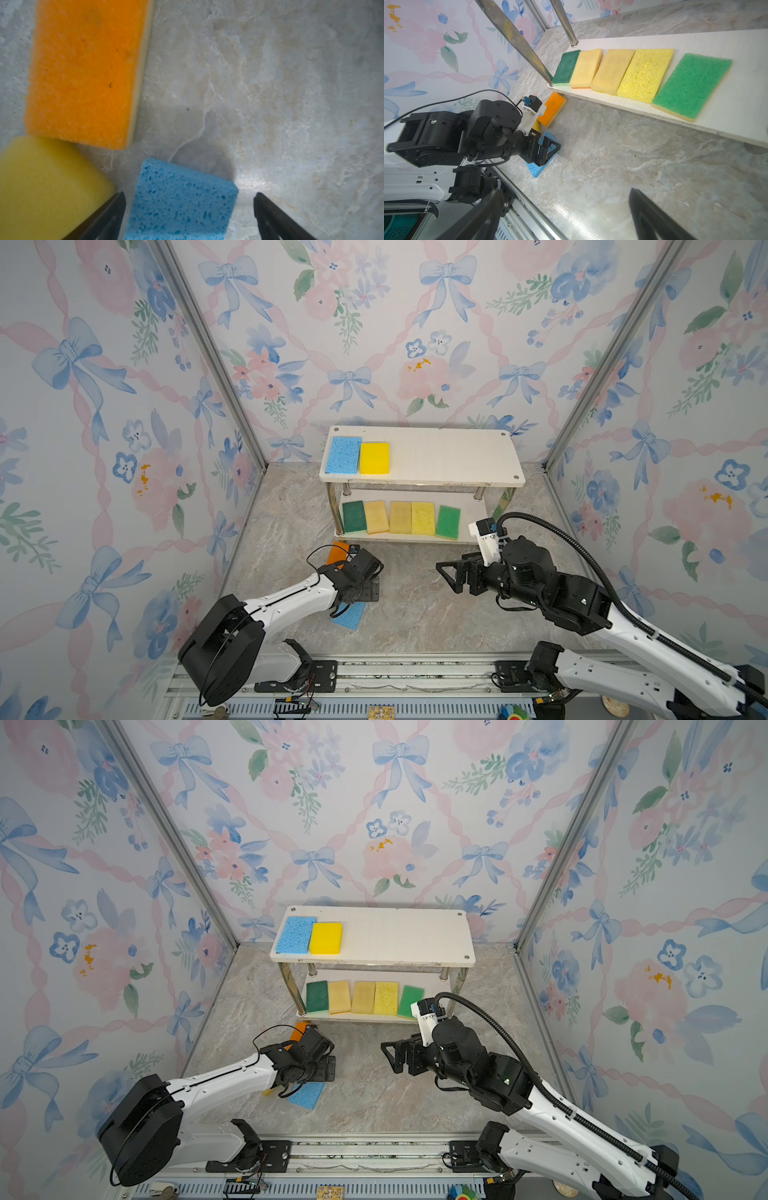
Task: Place and organize the cleaning sponges onto the shelf
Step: 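Grasp the blue sponge on the table with the left gripper while the right gripper approaches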
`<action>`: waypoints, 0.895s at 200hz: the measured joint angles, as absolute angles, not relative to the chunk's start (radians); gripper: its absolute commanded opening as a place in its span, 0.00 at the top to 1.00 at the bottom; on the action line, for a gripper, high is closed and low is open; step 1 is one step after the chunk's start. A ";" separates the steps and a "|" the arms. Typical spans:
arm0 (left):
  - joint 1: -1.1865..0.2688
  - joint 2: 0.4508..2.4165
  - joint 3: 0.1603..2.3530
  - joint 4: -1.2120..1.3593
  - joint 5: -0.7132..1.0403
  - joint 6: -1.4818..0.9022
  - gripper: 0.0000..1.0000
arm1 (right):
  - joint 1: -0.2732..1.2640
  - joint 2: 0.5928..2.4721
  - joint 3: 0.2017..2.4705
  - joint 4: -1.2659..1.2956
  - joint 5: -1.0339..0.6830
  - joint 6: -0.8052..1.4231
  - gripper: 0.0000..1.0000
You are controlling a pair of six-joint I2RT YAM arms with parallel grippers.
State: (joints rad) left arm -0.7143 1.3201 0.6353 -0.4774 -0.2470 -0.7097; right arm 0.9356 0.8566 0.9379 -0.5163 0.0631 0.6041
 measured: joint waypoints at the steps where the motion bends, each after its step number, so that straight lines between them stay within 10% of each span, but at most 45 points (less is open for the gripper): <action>1: -0.714 1.321 0.635 -0.477 -0.247 -0.709 0.02 | 0.936 0.857 0.938 -0.516 0.064 0.604 0.03; 61: -0.714 1.383 0.641 -0.477 -0.255 -0.673 0.03 | 0.936 0.890 0.938 -0.508 0.052 0.611 0.03; 105: -0.720 1.412 0.662 -0.463 -0.238 -0.652 0.28 | 0.936 0.891 0.938 -0.503 0.053 0.611 0.03; 142: -0.721 1.416 0.663 -0.458 -0.226 -0.646 0.28 | 0.936 0.890 0.941 -0.503 0.053 0.615 0.03; 179: -0.721 1.434 0.675 -0.450 -0.223 -0.640 0.06 | 0.936 0.888 0.941 -0.503 0.053 0.633 0.03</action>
